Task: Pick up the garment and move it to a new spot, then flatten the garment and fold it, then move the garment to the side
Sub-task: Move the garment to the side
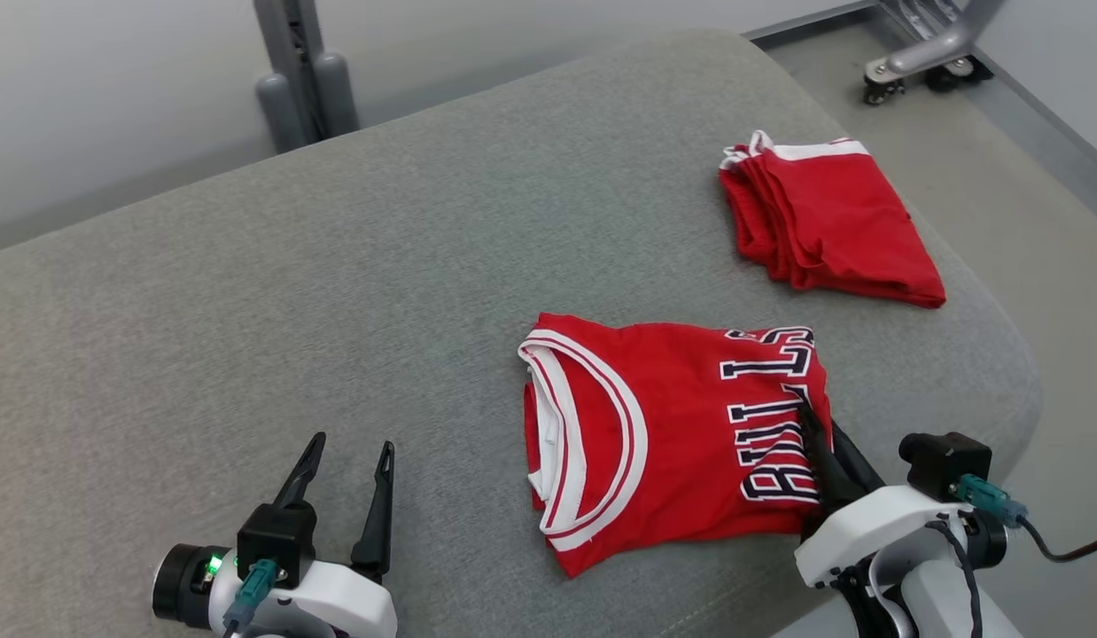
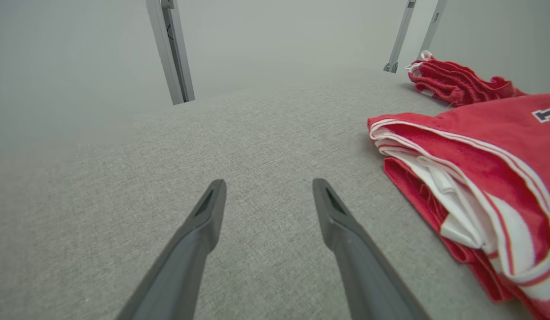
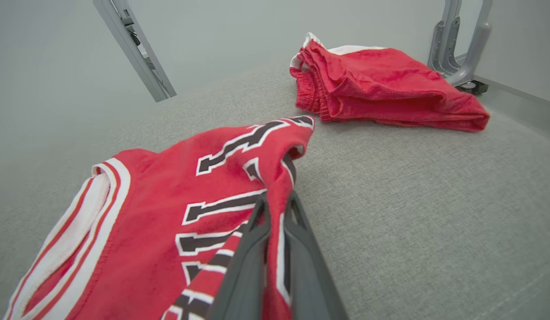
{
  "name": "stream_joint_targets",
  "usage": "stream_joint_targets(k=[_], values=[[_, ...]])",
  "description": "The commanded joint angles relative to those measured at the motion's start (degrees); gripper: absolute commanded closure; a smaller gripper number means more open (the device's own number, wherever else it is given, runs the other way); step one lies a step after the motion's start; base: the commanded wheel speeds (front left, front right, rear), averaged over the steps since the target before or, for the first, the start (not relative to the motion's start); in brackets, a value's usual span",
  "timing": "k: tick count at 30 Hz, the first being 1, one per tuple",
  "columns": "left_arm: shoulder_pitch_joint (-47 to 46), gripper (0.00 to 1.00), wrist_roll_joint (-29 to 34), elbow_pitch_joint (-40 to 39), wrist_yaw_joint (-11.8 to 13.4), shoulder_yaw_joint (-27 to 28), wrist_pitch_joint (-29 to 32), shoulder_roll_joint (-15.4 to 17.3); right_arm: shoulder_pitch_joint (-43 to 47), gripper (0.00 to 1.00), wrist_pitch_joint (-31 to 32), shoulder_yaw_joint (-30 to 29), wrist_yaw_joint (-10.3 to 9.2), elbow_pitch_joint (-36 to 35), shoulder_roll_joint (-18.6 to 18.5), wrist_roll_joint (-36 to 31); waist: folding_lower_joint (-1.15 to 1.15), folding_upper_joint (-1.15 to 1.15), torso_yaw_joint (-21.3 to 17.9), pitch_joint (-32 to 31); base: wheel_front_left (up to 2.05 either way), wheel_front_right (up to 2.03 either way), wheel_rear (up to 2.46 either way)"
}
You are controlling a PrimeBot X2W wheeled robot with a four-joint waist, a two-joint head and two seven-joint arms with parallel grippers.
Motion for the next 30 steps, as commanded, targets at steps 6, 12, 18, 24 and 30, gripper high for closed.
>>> stream_joint_targets(k=[6, 12, 18, 24, 30], values=[[-1.28, 0.0, 0.67, 0.36, -0.68, -0.96, -0.25, 0.29, -2.8, 1.0, 0.04, -1.16, -0.02, -1.68, -0.29, -0.7, 0.0, 0.0, -2.27, 1.85, 0.0, 0.0, 0.0], [-1.75, 0.0, 0.96, -0.15, -0.82, -0.56, -0.25, 0.29, -7.56, 1.0, 0.05, -4.24, -0.02, -2.17, -0.32, -5.11, 0.0, 0.0, 0.45, 3.11, 0.0, 0.0, 0.0], [-2.65, 0.0, 1.49, -0.73, -1.01, 0.02, -0.25, 0.37, -15.33, 1.0, 0.05, -10.16, -0.02, -0.14, -0.79, -12.28, 0.0, 0.0, 4.2, 5.21, 0.0, 0.0, 0.0], [-3.42, 0.0, 1.94, -1.02, -1.21, 0.24, -0.25, 0.49, -21.59, 1.0, 0.05, -17.04, -0.02, 3.28, -3.7, -18.48, 0.0, 0.0, 7.51, 7.11, 0.0, 0.0, 0.0], [-4.62, 0.0, 2.21, -1.36, -1.25, 0.18, -0.24, 0.46, -25.81, 1.0, 0.05, -27.26, -0.02, 7.86, -9.03, -25.3, 0.0, 0.0, 11.65, 8.77, 0.0, 0.0, 0.0]])
